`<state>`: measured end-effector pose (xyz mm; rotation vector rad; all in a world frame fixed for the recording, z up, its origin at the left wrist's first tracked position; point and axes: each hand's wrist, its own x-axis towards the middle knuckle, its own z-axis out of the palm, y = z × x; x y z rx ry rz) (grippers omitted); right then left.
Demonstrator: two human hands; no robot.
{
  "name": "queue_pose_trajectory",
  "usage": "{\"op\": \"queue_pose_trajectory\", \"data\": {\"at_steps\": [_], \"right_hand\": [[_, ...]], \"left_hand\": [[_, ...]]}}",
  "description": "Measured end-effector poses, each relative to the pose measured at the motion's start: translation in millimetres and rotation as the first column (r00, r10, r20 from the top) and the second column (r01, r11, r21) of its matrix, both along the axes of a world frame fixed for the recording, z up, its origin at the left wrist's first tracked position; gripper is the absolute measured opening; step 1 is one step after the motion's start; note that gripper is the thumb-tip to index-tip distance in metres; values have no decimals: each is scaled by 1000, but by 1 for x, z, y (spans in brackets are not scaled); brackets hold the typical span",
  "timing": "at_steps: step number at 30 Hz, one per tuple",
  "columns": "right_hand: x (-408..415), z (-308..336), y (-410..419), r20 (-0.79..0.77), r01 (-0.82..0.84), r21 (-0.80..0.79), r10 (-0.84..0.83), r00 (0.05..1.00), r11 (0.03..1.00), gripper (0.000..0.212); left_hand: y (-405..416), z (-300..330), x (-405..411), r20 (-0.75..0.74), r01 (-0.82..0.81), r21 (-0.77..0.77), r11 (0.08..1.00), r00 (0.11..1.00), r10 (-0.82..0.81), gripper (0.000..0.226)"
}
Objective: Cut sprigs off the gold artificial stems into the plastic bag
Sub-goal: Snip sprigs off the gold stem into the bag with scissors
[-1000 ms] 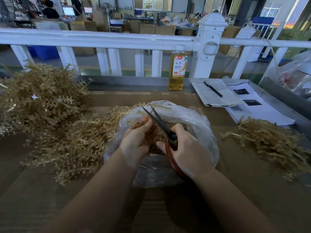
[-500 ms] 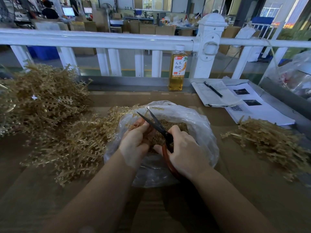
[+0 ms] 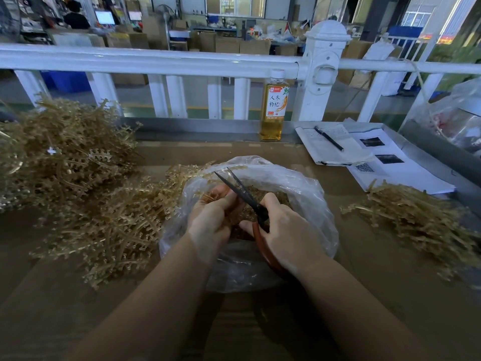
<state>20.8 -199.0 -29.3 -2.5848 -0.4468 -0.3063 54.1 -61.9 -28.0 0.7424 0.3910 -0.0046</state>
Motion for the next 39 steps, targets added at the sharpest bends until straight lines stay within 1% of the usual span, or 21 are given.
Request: {"op": "queue_pose_trajectory", "data": {"at_steps": [3,6,8,14,17,22,26,29,32,35,36,38,39], "right_hand": [[1,-1,0,7,-12,3,12,1000,1000,36],[2,-2,-1,13,-16,-14,16,1000,1000,36],[3,-2,-2,16,-17,-24,18,1000,1000,36],[2,-2,-4,17,-14,-55,15,1000,998,37],[1,0,-5,12,-13,-67,14,1000,998,38],[0,1,-5,27,-18,-80,20,999,997,37],[-1,-1,-5,42,-6,-89,10,999,996,36],[-1,-3,-5,37,-11,-87,14,999,996,36],[1,-5,-6,45,-26,-72,29,999,997,35],[1,-6,-7,51,-27,-34,29,998,999,36],[1,-6,-8,62,-20,-9,21,998,1000,37],[2,-5,-9,96,-13,68,6,995,998,34],[3,-4,-9,107,-9,103,-2,994,995,33]], "left_hand": [[0,0,1,-13,-10,2,1000,1000,10,34],[0,0,0,-23,-12,8,1000,1000,12,17],[0,1,-1,-14,-8,15,1000,1000,8,13],[-2,3,-2,-4,-22,48,999,1000,22,13],[-2,4,-2,3,-24,71,997,1000,24,19],[-4,5,-3,-7,-33,99,995,999,34,20],[-4,6,-4,3,-35,93,995,999,35,26],[-5,8,-4,-1,-36,103,994,999,36,24],[-4,11,-4,-42,-34,139,990,998,40,16],[0,11,-2,-108,-31,182,983,993,52,24],[1,12,-3,-119,-25,190,981,992,48,20],[1,13,-3,-102,-10,188,982,994,30,5],[1,13,-3,-93,-10,186,983,995,28,6]]}}
